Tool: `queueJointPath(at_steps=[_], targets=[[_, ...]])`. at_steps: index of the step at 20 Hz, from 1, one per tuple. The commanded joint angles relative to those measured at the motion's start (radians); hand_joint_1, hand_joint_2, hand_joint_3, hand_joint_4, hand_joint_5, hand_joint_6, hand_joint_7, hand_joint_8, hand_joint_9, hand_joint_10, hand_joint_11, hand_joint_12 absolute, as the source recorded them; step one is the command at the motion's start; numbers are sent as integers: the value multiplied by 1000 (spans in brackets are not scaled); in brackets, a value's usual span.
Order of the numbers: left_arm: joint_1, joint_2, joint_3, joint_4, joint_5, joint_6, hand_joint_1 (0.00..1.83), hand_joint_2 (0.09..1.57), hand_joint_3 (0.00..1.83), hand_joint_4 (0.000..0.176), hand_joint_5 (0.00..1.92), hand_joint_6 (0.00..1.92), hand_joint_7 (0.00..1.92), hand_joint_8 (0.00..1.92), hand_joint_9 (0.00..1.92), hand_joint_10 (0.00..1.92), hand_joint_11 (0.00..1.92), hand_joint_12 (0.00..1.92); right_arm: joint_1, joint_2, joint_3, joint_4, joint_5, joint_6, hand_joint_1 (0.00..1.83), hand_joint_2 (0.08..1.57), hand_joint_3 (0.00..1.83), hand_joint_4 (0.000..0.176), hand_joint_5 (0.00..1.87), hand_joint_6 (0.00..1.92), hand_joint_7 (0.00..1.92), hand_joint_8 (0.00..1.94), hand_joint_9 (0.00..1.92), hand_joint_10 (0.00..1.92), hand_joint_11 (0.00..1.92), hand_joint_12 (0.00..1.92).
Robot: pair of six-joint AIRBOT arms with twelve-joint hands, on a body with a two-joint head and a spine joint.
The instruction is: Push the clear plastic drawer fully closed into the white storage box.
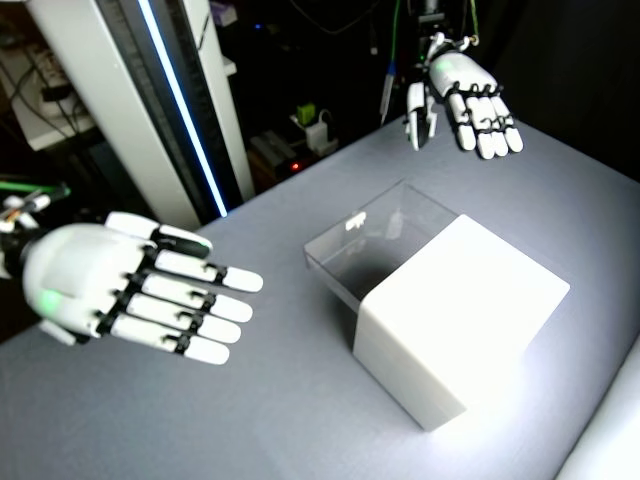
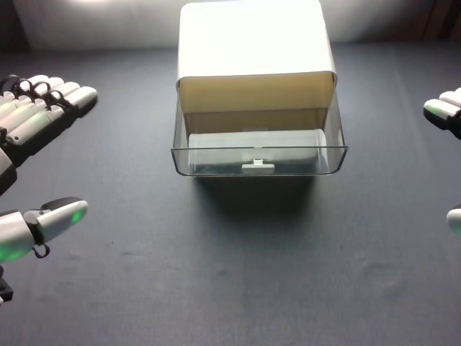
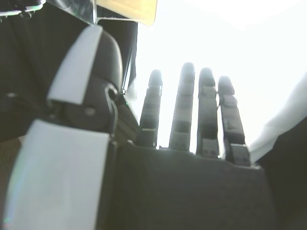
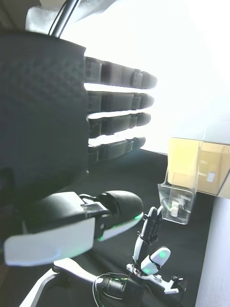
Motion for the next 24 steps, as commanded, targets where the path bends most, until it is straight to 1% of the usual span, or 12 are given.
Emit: queueJointPath(at_steps=[1,6,9,11,12,13,14,19,21,22,23,24], targets=[[-8,-1,5,-11,-122,-6,352,1292,13,0,0,0,0,0,0,0,0,0,6,2,1,3,116,2,277,1319,15,0,0,0,0,0,0,0,0,0],[-8,-2,7,-16,-122,-6,388,1291,2,0,0,0,0,0,0,0,0,0,7,1,-5,-30,87,9,360,1306,1,0,0,0,0,0,0,0,0,0],[-8,-2,7,-20,-124,-6,367,1302,4,19,0,0,0,0,0,0,0,0,7,-8,-7,-65,67,32,259,1323,7,0,0,0,0,0,0,0,0,0],[-8,-4,9,-23,-124,-6,382,1305,3,19,0,0,0,0,0,0,0,0,7,-15,-7,-92,53,51,260,1324,6,0,0,0,0,0,0,0,0,0],[-8,-4,9,-25,-125,-6,412,1308,3,15,0,0,0,0,0,0,0,0,7,-20,-7,-110,44,65,249,1326,5,0,0,0,0,0,0,0,0,0],[-8,-4,9,-29,-127,-6,485,1302,0,0,0,0,0,0,0,0,0,0,8,-26,-6,-131,33,81,267,1327,4,0,0,0,0,0,0,0,0,0],[-8,-4,10,-33,-130,-6,559,1305,0,0,0,0,0,0,0,0,0,0,15,-34,-6,-170,12,104,276,1314,0,0,0,0,0,0,0,0,0,0],[-7,-4,11,-39,-137,-6,532,1311,1,0,0,0,0,0,0,0,0,0,53,-71,11,-253,-46,168,194,1338,6,0,0,0,0,0,0,0,19,9],[-6,-3,11,-41,-139,-6,555,1307,0,0,0,0,0,0,0,0,0,0,70,-94,23,-282,-69,192,188,1347,8,0,8,3,0,0,0,0,29,18],[-6,-3,11,-42,-139,-6,555,1308,0,0,0,0,0,0,0,0,0,0,83,-114,35,-300,-82,212,244,1342,2,0,37,12,9,3,9,3,33,25],[-5,-3,12,-44,-140,-6,554,1308,0,0,0,0,0,0,0,0,0,0,104,-136,46,-319,-101,224,263,1341,1,0,62,4,32,0,35,7,6,191],[-4,-3,12,-46,-141,-6,572,1306,0,0,0,0,0,0,0,0,0,0,115,-146,52,-330,-110,230,300,1339,0,0,70,2,39,0,50,8,0,272]])
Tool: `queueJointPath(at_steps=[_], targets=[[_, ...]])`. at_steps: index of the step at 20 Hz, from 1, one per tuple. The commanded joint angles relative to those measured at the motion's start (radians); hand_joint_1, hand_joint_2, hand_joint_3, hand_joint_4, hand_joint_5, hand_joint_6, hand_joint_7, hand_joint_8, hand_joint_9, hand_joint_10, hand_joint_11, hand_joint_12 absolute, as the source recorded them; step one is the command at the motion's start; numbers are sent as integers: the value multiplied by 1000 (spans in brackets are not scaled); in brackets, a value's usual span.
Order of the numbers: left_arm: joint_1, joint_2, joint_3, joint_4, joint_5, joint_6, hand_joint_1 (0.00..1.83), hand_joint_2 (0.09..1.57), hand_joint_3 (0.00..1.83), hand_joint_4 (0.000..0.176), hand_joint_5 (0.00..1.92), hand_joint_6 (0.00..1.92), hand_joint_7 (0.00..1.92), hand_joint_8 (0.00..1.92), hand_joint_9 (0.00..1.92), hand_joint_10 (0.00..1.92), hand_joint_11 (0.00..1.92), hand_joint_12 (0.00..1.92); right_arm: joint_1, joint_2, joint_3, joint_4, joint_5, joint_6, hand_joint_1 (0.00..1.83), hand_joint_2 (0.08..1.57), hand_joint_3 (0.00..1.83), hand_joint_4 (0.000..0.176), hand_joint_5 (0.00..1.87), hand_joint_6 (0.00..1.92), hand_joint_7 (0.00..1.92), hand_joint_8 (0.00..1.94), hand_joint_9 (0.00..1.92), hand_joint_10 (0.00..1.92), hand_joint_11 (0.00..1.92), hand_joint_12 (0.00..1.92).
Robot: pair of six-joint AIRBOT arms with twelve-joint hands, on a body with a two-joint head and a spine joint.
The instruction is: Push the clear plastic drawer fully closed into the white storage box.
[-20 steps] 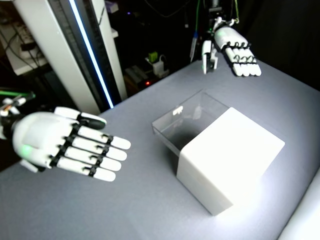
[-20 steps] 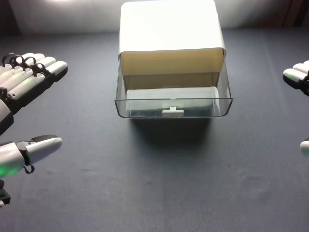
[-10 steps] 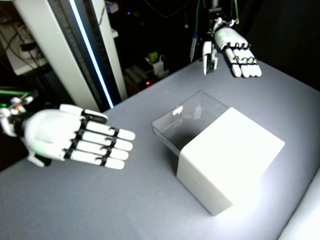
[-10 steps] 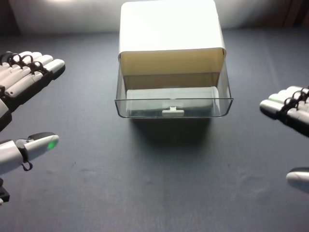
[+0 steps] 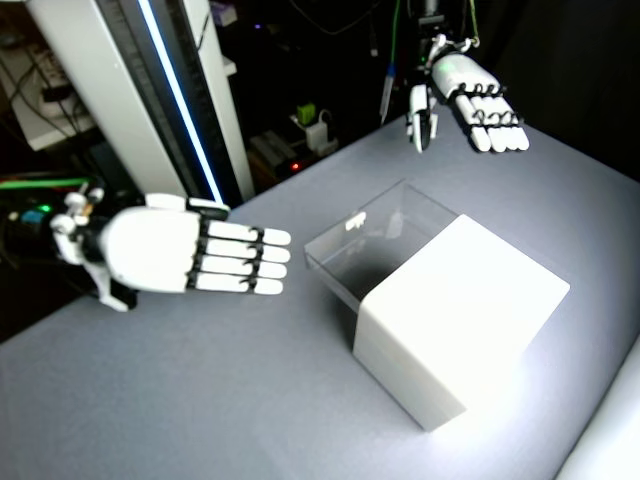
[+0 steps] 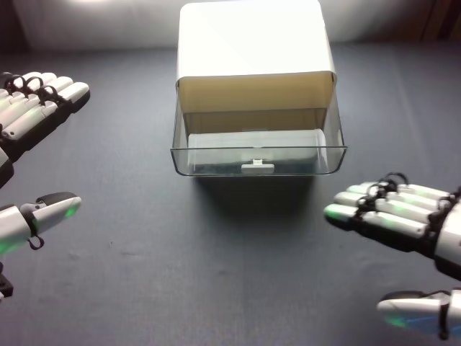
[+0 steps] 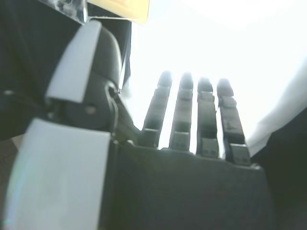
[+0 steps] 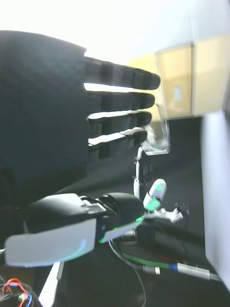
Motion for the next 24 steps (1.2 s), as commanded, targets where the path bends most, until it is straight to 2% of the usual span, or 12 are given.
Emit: queueJointPath(at_steps=[1,3,4,6,9,14,15,18,21,24], targets=[[-2,3,4,-16,-138,-6,574,1305,0,0,0,0,0,0,0,0,0,0,20,-12,6,-13,103,22,311,1340,0,0,51,0,25,0,40,2,0,259],[-2,2,3,-20,-138,-6,572,1317,3,0,0,0,0,0,0,0,0,0,49,-57,35,-34,89,60,259,1362,4,0,18,1,20,0,50,4,0,180],[-2,2,3,-22,-137,-6,614,1324,3,0,0,0,0,0,0,0,0,0,64,-78,48,-44,79,70,308,1360,1,0,27,4,40,4,73,9,0,230],[-1,2,4,-24,-137,-6,668,1340,5,0,0,0,0,0,0,0,0,0,98,-114,67,-70,58,82,289,1385,6,0,10,0,8,0,53,1,0,269],[-1,2,4,-25,-139,-6,712,1366,7,0,0,0,0,0,0,0,0,0,137,-155,93,-100,35,102,328,1373,0,0,48,7,39,4,92,9,0,517],[-1,2,4,-26,-137,-6,750,1380,6,0,0,0,0,0,0,0,0,0,185,-186,117,-117,13,102,397,1349,0,0,42,2,34,2,67,2,0,370],[-1,2,4,-26,-136,-6,743,1382,5,0,0,0,0,0,0,0,0,0,193,-189,120,-119,13,102,383,1355,0,0,9,0,10,1,33,0,0,259],[-1,2,4,-29,-139,-5,743,1394,5,0,0,0,0,0,0,0,0,0,218,-197,129,-128,13,102,402,1357,0,0,31,4,48,4,67,9,0,389],[-1,2,3,-30,-142,-5,688,1412,7,0,0,0,0,0,0,0,0,0,241,-205,142,-132,7,102,345,1365,2,0,3,0,2,0,12,0,0,277],[0,2,3,-31,-144,-5,720,1407,1,0,0,0,0,0,0,0,0,0,253,-210,151,-134,2,101,310,1371,1,0,0,0,0,0,5,0,0,228]])
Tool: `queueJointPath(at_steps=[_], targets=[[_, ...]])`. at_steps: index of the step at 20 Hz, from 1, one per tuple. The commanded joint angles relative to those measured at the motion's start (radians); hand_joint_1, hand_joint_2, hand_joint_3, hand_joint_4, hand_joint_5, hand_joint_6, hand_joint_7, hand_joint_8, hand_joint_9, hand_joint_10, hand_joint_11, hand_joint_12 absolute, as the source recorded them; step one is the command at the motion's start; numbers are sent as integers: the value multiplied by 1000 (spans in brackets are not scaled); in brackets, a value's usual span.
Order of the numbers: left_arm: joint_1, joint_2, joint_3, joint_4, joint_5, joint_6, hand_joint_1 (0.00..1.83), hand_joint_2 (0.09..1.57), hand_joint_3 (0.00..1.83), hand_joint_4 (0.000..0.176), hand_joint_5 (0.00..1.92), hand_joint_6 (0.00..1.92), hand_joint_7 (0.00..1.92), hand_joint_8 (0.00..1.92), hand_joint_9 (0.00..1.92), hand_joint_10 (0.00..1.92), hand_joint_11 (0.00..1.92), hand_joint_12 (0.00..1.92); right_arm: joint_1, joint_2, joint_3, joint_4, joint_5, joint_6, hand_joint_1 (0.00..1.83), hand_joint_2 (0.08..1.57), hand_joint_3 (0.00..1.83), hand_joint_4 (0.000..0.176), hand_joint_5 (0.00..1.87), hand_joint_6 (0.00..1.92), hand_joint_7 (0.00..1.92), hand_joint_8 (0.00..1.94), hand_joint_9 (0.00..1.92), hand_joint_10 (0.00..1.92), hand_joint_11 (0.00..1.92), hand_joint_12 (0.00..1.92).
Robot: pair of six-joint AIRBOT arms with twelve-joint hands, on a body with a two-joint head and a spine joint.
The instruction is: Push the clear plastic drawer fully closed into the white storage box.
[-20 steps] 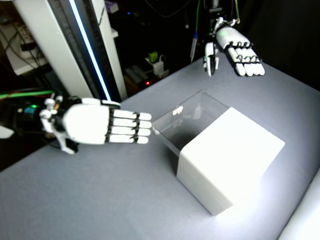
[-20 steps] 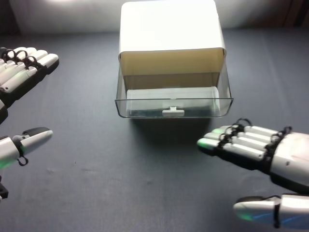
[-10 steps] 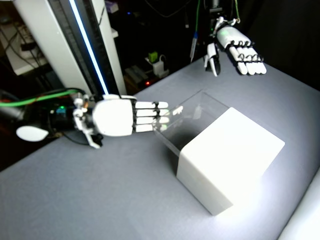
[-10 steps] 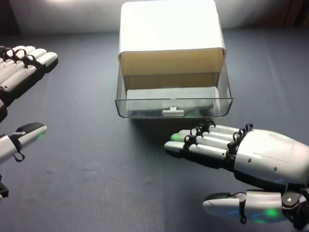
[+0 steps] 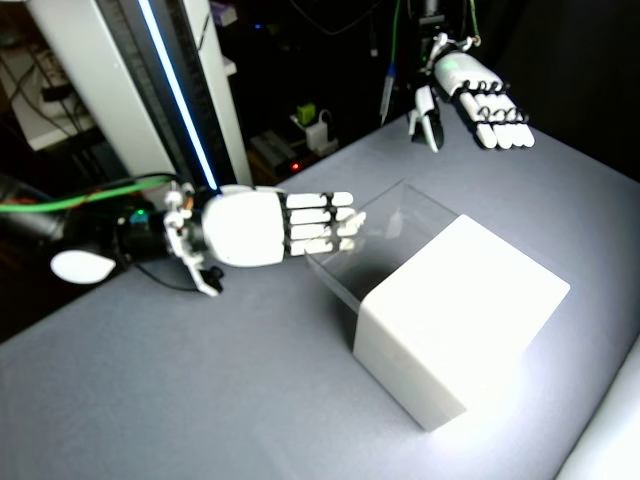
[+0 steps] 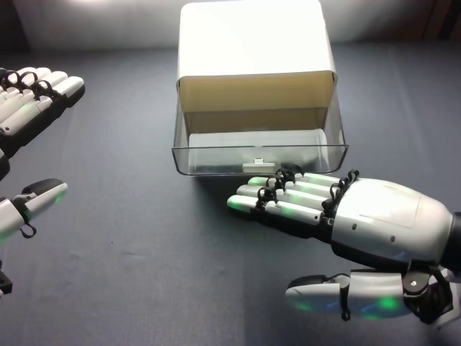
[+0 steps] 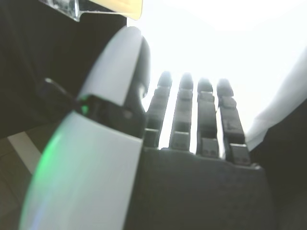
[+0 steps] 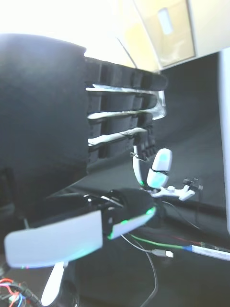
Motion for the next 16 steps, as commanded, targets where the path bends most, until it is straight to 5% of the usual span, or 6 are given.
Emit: queueJointPath(at_steps=[1,3,16], targets=[[-2,2,3,-13,-129,-5,731,1407,0,0,0,0,0,0,0,0,0,0,16,1,4,21,132,4,265,1383,3,0,0,0,0,0,0,0,0,120],[0,2,3,-15,-131,-5,753,1408,0,0,0,0,0,0,0,0,0,0,22,1,6,16,131,1,209,1400,4,0,0,0,0,0,0,0,0,4],[2,-1,6,-21,-136,-5,727,1480,4,0,0,0,0,0,0,0,0,0,117,-65,88,89,29,-104,391,1381,3,0,1,0,0,0,0,0,0,0]])
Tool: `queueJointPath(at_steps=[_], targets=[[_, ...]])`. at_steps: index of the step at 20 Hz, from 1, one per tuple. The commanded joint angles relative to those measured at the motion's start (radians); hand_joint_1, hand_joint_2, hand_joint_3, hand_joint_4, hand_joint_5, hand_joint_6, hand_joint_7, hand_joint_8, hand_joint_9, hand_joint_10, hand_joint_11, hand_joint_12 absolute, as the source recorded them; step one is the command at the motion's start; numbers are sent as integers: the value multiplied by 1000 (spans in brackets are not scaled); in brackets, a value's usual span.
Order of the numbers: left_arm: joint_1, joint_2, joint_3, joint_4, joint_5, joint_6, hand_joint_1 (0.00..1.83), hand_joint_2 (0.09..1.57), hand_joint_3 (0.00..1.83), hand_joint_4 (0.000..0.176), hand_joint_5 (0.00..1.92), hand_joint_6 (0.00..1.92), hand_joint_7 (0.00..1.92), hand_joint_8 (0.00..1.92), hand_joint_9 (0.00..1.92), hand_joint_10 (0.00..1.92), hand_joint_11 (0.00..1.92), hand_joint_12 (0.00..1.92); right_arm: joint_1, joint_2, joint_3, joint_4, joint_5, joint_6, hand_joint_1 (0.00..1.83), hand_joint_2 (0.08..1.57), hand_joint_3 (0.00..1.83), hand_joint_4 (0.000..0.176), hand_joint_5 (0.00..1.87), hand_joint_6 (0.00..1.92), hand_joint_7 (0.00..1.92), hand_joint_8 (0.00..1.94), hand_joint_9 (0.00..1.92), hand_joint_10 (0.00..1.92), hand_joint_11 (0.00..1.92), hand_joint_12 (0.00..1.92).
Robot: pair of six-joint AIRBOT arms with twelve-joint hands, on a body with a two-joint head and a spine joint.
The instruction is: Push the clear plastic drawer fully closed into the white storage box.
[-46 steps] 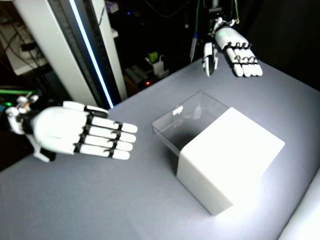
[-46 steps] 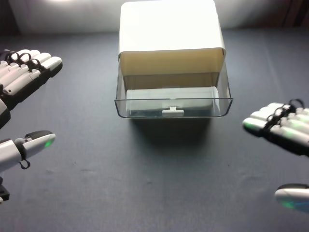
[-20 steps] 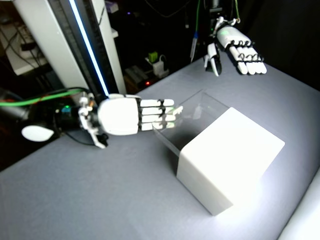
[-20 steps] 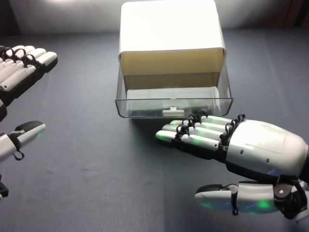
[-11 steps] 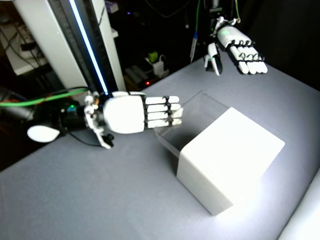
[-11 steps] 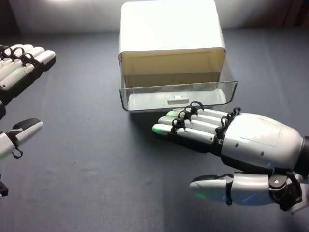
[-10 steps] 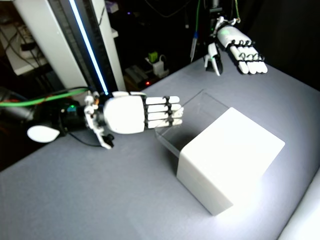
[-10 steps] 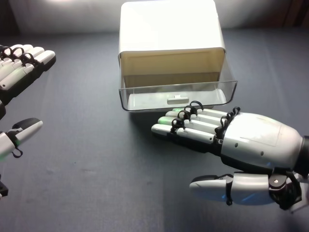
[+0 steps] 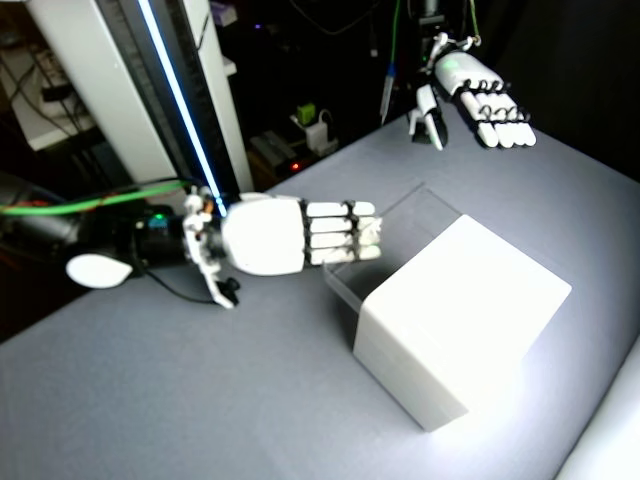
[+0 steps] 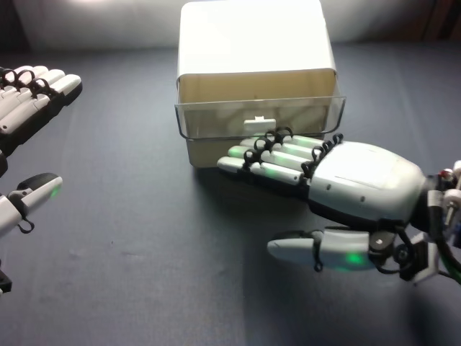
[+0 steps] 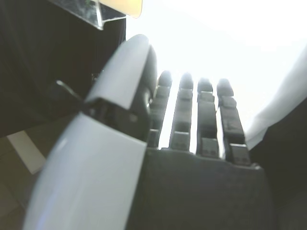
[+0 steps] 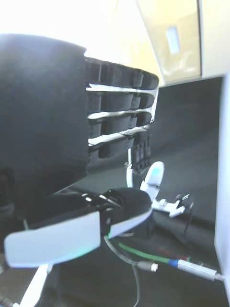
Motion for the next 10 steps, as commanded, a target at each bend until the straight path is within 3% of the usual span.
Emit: queueJointPath(at_steps=[1,3,5,7,10], targets=[[1,-1,6,-12,-132,-5,745,1485,4,0,0,0,0,0,0,0,0,0,22,-5,8,30,118,-9,389,1387,5,0,1,0,0,0,0,0,0,0],[1,-3,8,-12,-131,-5,768,1492,4,0,0,0,0,0,0,0,0,0,38,-17,23,50,108,-28,454,1373,0,0,23,7,0,0,0,0,0,0],[1,-5,9,-12,-129,-5,802,1493,1,0,61,17,0,0,0,0,0,0,55,-23,34,82,96,-63,354,1381,3,0,0,0,0,0,0,0,0,0],[1,-7,10,-12,-128,-5,772,1505,5,0,5,0,0,0,0,0,0,0,70,-34,55,114,75,-85,279,1392,6,0,0,0,0,0,0,0,0,0],[1,-9,11,-12,-124,-5,772,1514,4,0,4,1,0,0,0,0,0,0,87,-54,92,156,39,-98,339,1407,4,0,0,0,0,0,0,0,0,0]])
